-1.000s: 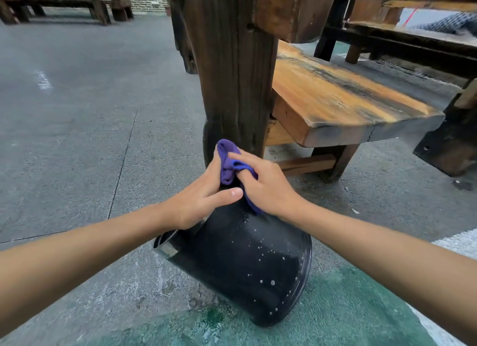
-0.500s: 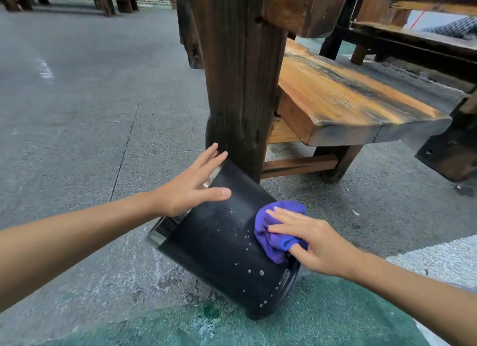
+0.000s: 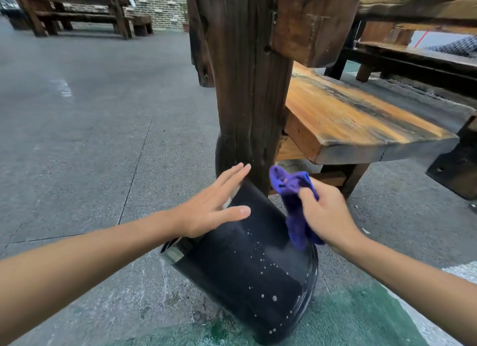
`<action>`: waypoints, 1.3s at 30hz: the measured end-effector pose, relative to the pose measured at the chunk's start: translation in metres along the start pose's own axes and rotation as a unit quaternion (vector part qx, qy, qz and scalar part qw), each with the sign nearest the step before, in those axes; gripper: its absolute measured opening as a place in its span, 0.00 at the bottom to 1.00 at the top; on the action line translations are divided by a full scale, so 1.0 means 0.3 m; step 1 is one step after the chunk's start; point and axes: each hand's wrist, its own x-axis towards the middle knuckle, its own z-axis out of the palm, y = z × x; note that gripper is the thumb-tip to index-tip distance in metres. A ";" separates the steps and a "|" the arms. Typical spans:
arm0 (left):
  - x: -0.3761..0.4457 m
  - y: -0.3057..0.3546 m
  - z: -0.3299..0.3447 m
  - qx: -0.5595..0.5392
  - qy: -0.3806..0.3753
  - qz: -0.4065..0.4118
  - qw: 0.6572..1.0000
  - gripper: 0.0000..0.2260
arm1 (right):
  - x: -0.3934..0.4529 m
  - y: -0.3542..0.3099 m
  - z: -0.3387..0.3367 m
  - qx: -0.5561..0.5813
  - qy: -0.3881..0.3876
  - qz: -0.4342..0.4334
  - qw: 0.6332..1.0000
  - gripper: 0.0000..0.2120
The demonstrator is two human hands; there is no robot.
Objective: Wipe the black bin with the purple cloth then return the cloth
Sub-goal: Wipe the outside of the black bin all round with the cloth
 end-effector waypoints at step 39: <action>0.052 0.037 -0.003 -0.130 0.026 -0.057 0.990 0.45 | -0.055 0.058 -0.044 -0.031 0.062 -0.024 0.997 0.13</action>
